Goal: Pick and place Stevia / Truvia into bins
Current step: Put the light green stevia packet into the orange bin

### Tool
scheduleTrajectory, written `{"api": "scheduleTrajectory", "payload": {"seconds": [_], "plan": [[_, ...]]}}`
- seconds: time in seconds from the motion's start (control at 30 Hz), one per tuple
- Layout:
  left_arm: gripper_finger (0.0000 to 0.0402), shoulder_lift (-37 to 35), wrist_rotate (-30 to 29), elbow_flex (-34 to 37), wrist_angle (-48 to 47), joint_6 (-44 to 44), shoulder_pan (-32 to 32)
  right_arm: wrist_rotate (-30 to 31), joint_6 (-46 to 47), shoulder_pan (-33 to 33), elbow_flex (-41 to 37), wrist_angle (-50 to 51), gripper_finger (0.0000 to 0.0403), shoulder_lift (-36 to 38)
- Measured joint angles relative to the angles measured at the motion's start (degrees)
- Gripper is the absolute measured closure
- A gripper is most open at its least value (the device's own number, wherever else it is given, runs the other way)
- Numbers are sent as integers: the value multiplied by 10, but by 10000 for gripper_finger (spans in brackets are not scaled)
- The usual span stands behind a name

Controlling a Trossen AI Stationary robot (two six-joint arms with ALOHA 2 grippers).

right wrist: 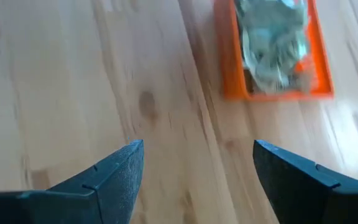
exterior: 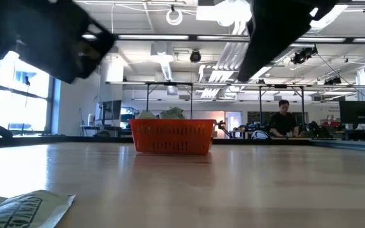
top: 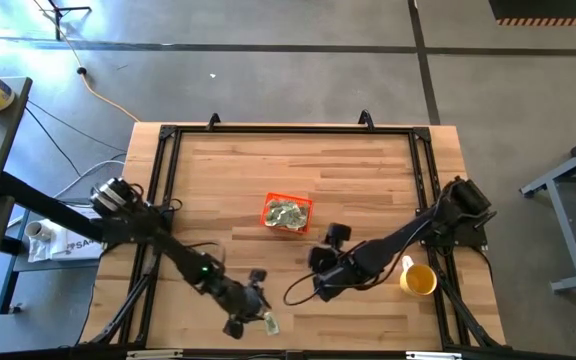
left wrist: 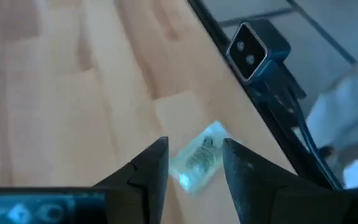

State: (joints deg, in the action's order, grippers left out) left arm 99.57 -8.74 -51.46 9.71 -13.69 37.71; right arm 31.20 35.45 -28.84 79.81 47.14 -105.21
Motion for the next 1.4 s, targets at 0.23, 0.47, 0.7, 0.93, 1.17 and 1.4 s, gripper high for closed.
{"api": "scheduleTrajectory", "payload": {"seconds": [0.23, 0.47, 0.7, 0.93, 1.17, 1.4], "plan": [[193, 55, 88, -46, -10, 80, -29, 4, 38, -22, 0, 17, 111, 0], [196, 94, 101, -49, -11, 120, -28, 25, 75, -29, 0, 34, 111, 0], [254, 129, 55, -53, -7, 124, -34, 32, 85, -27, 0, 46, 111, 0], [367, 128, 75, -53, -46, 94, -64, 36, 144, -32, 0, 98, 111, 0], [363, 43, 14, -55, -126, 59, -105, 61, 277, -70, -1, 196, 111, 6], [369, -62, -105, -125, -280, 116, -177, 64, 379, -105, -1, 241, 111, 15]]}}
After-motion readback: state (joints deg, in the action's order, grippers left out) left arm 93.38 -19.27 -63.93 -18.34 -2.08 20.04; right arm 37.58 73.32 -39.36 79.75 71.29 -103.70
